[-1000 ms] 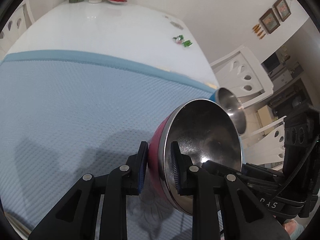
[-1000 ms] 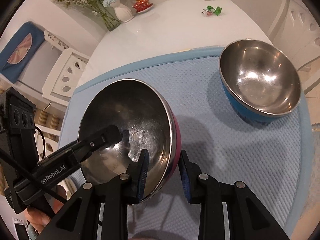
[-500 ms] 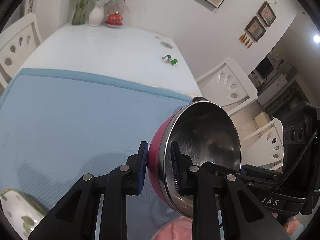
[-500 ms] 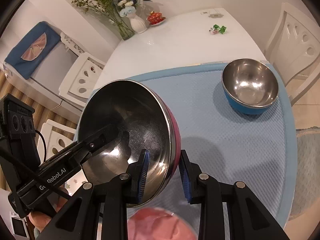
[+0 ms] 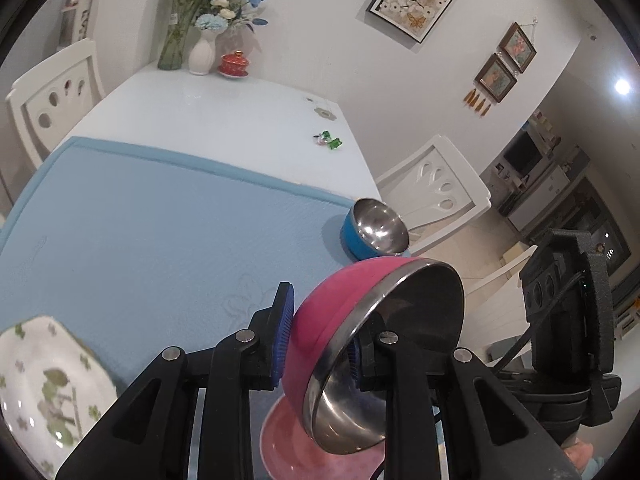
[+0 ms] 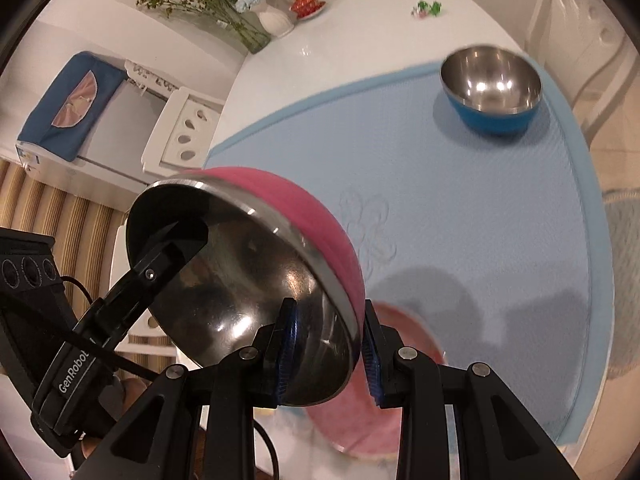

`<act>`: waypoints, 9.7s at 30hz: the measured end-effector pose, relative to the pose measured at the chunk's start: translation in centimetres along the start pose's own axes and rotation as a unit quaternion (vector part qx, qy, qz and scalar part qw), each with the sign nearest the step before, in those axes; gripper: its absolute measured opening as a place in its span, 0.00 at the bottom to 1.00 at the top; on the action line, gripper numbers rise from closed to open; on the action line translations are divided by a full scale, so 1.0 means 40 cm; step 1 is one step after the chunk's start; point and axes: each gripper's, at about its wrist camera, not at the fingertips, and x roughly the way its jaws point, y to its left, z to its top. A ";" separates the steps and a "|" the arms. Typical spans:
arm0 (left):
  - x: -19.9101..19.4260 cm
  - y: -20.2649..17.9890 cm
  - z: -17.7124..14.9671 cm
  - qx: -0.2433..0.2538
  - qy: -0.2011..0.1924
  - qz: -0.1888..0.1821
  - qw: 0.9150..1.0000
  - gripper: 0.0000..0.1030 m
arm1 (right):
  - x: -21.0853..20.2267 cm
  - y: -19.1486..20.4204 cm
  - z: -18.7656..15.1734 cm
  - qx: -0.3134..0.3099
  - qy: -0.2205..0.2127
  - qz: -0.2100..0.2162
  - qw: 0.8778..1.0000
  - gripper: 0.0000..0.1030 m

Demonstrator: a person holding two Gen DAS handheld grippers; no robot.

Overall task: Organize plates and bowls
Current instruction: 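Lift and carry the magenta steel bowl with both grippers over the pink bowl, then lower the steel bowl into the pink bowl with both grippers, then open both grippers and raise them from the nested bowls, then move both grippers toward the blue steel bowl, then close both grippers on the rim of the blue steel bowl, then lift and carry the blue steel bowl with both grippers over the magenta bowl, then lower the blue steel bowl into the magenta steel bowl with both grippers, then open both grippers and raise them from the nested bowls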

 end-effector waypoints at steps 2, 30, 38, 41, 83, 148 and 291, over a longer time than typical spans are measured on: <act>-0.002 0.004 -0.016 -0.009 0.005 -0.001 1.000 0.20 | 0.003 -0.001 -0.021 0.008 0.006 0.000 1.000 0.28; 0.063 -0.015 -0.271 -0.040 0.139 0.035 0.989 0.20 | 0.063 -0.069 -0.139 0.013 0.086 -0.092 0.992 0.31; 0.072 -0.024 -0.290 -0.022 0.147 0.051 0.988 0.20 | 0.085 -0.085 -0.138 0.020 0.099 -0.087 0.991 0.30; 0.073 -0.031 -0.287 -0.003 0.148 0.061 0.987 0.20 | 0.092 -0.086 -0.140 0.020 0.103 -0.082 0.991 0.30; 0.089 -0.005 -0.203 0.021 0.144 0.099 0.984 0.23 | -0.032 -0.058 -0.092 0.001 0.010 -0.039 0.999 0.30; 0.777 -0.182 0.175 0.075 0.198 -0.003 0.977 0.14 | 0.134 -0.480 0.397 0.087 -0.125 -0.148 0.977 0.21; 0.074 0.072 -0.286 -0.009 0.110 0.128 0.986 0.40 | -0.021 -0.052 -0.179 -0.020 0.012 -0.103 0.994 0.24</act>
